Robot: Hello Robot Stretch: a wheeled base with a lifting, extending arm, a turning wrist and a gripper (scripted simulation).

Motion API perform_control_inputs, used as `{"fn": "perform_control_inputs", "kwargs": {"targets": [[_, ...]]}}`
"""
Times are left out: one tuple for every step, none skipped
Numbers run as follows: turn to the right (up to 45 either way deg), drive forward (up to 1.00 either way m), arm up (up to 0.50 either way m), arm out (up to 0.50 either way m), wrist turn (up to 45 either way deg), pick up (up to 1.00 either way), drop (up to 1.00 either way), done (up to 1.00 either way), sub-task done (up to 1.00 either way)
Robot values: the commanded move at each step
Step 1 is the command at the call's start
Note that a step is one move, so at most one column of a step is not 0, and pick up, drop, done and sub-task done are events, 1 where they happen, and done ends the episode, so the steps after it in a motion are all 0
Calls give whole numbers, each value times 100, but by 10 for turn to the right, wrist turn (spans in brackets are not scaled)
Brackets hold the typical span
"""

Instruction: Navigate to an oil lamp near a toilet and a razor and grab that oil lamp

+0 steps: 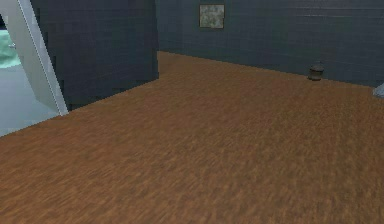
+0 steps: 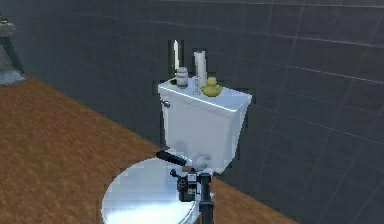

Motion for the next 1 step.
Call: {"fn": "perform_control_inputs", "kwargs": {"targets": [[0,0,0,0,0,0,0,100,0]]}}
